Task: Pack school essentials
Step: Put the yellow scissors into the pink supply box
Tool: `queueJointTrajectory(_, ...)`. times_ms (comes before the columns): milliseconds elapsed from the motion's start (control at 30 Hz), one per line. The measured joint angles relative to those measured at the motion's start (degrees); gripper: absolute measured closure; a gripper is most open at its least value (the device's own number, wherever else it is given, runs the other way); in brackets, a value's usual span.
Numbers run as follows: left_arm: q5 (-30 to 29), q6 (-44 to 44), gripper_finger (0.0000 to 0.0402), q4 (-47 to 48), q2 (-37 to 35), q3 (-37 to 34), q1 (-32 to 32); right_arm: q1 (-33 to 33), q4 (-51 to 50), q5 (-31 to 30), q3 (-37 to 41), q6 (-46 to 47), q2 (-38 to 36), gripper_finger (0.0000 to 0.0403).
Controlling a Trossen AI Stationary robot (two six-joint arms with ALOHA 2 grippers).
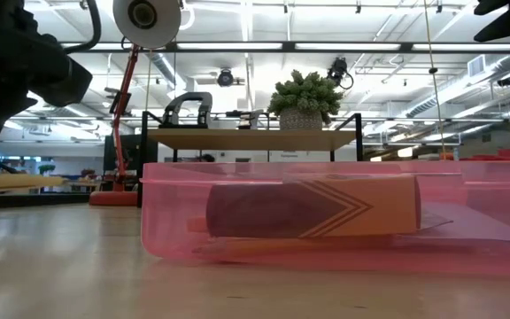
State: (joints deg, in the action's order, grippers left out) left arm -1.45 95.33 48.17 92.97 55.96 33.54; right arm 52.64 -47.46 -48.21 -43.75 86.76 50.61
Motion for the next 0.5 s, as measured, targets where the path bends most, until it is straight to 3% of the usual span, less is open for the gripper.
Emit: queueJointTrajectory(500,-1.8,-1.5,0.0319,-6.0,-1.0,0.7,-0.2,0.0,0.0,0.0,0.0,0.0,0.0,0.0256)
